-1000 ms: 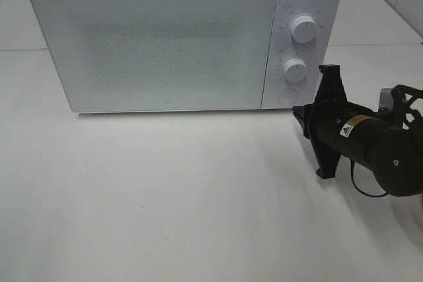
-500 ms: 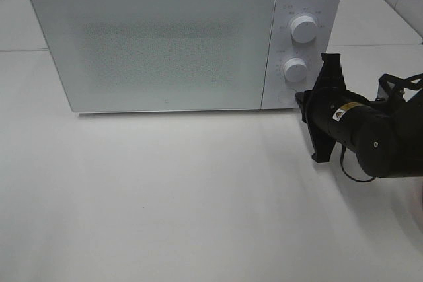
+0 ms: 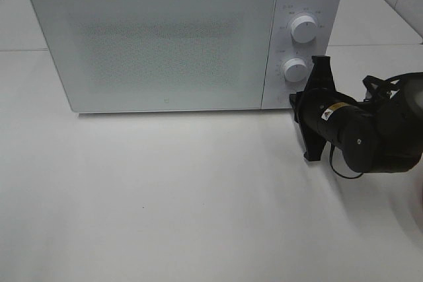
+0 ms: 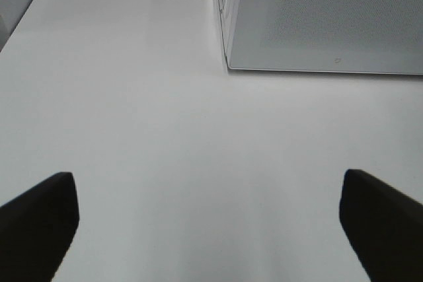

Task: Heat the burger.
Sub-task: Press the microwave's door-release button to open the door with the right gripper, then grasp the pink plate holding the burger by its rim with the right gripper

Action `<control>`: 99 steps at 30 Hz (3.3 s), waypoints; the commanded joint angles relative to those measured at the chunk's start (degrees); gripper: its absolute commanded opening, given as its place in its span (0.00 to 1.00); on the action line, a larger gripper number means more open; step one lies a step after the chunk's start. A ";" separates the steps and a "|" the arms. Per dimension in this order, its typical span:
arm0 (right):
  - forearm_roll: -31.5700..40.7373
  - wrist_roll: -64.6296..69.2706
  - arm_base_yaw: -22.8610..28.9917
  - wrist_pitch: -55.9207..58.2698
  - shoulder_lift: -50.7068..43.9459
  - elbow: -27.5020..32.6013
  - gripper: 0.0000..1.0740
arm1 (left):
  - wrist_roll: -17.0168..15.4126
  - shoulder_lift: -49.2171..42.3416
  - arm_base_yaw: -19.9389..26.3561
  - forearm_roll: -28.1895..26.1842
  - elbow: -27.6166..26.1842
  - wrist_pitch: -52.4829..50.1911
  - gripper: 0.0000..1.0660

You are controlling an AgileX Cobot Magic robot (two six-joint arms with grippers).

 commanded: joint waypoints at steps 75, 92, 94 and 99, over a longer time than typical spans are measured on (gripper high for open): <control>12.09 -7.28 3.78 -15.13 3.50 -4.07 0.02 | 0.00 -0.57 -0.17 -0.29 0.11 -0.06 0.94; 3.04 -11.80 4.13 5.84 -10.89 8.54 0.03 | 0.00 -0.57 -0.17 -0.29 0.11 -0.06 0.94; 3.04 -15.64 4.13 9.45 -13.87 9.45 0.03 | 0.00 -0.57 -0.17 -0.29 0.11 -0.06 0.94; 3.67 -33.06 3.95 24.81 -23.55 9.80 0.03 | 0.00 -0.57 -0.17 -0.29 0.11 -0.06 0.94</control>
